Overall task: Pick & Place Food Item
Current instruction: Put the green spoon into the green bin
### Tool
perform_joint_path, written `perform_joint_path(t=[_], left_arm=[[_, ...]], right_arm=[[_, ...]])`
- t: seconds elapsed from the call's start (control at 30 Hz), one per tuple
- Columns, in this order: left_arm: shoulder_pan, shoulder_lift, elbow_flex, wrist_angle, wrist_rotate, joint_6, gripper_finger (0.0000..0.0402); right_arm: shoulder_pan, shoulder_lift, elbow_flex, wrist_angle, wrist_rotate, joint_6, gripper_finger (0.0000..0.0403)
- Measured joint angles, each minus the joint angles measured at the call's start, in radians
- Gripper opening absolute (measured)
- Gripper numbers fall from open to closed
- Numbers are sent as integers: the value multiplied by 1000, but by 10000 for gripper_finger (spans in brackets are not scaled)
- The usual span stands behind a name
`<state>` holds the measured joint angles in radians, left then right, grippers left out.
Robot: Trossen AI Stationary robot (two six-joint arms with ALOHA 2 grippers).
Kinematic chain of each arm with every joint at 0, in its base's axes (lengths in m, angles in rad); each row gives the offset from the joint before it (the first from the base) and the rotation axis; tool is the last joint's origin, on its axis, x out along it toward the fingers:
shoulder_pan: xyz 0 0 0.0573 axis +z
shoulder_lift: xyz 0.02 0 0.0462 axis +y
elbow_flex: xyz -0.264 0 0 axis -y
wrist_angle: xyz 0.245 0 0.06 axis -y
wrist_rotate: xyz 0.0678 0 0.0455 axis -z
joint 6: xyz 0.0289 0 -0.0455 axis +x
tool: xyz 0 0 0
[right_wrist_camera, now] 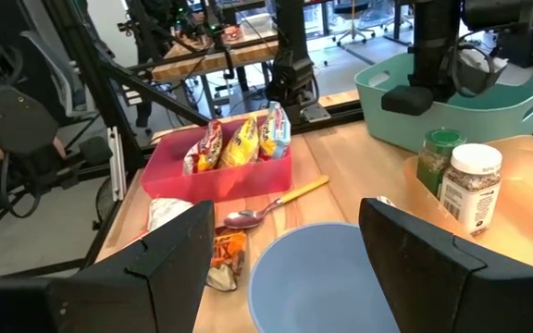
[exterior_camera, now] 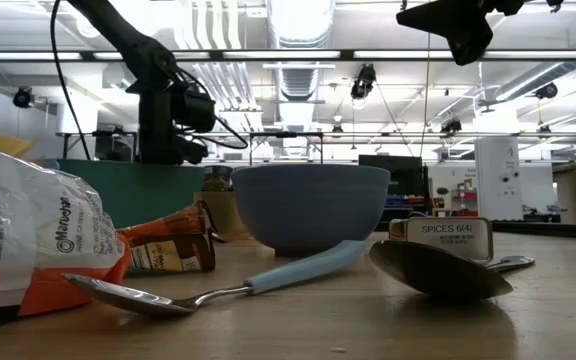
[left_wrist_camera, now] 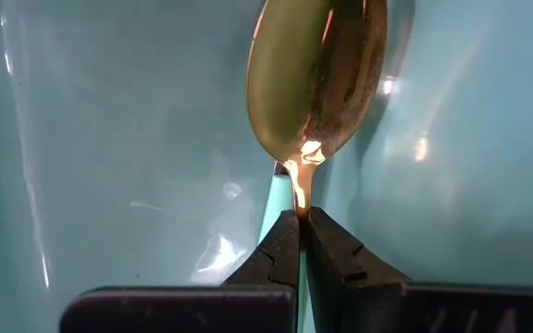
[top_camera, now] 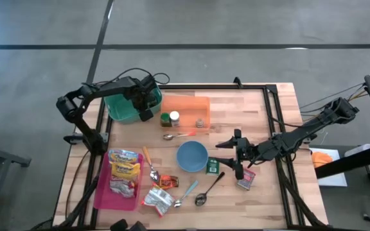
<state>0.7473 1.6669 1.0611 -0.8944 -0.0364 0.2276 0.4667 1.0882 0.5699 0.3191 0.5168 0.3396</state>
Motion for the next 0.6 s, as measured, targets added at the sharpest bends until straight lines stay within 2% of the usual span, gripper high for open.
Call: perform_joint_path(t=[0.43,0.6], left_arm=[[0,-1,1,0,-60,-25,1],[-4,-2,1,-2,-88,-42,33]], right_arm=[[0,0,0,0,-2,-2,265],[0,0,0,0,-2,-1,265]])
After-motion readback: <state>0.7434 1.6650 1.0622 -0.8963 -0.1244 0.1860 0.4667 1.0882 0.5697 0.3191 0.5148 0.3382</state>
